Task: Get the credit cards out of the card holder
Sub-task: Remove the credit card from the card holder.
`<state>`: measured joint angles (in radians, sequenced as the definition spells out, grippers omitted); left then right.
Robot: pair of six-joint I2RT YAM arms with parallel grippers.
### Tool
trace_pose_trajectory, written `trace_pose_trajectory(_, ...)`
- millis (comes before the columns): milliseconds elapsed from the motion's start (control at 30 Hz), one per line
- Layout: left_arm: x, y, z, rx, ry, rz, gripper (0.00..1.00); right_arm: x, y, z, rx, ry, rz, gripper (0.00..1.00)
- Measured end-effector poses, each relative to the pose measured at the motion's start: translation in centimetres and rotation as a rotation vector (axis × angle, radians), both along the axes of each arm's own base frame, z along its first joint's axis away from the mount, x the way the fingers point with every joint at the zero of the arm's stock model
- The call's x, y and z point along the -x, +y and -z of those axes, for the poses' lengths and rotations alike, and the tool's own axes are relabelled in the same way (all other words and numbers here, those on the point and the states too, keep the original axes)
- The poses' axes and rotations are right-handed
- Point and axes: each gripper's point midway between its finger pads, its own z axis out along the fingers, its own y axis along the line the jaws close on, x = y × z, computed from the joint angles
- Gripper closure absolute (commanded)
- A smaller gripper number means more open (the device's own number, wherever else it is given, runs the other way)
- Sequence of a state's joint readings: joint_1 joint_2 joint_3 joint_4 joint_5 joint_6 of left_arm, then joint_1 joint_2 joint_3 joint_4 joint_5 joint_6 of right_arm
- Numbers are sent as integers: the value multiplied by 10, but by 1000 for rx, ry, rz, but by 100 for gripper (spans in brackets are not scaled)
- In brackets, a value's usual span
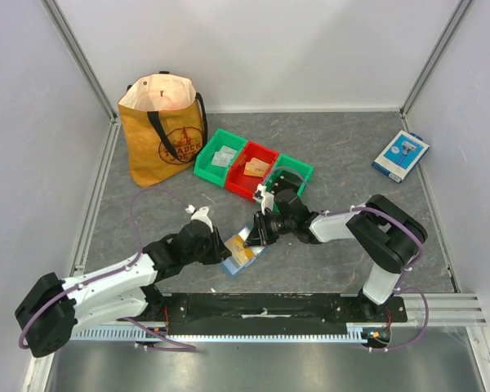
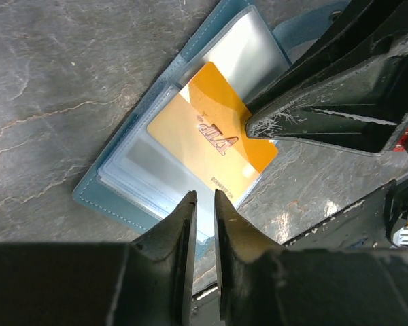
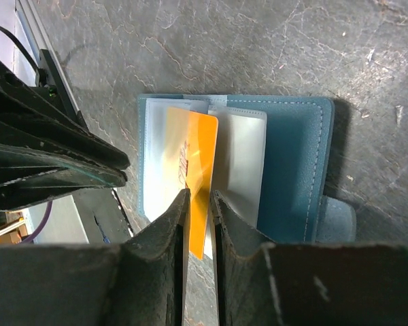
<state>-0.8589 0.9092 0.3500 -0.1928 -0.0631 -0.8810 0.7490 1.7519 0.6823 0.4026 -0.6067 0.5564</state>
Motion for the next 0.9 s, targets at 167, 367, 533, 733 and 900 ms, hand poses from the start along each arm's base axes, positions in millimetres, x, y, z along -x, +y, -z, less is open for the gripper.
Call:
trace_pose_trajectory(167,0,-4,12,-34,30,24,82,0,0,1,-1,3,-2,77)
trace_pose_trajectory(367,1,-3,22,-66,48,36,86,1,0,4,3,11,-4,80)
trace_pose_trajectory(533,1,-4,25,-72,53,37,89,2,0,4,1,16,-6,96)
trace_pose_trajectory(733,0,-4,27,-76,56,36,90,1,-1,4,3,15,-2,100)
trace_pose_trajectory(900,0,-4,27,-74,55,35,90,-6,-7,-4,14,-8,24,100)
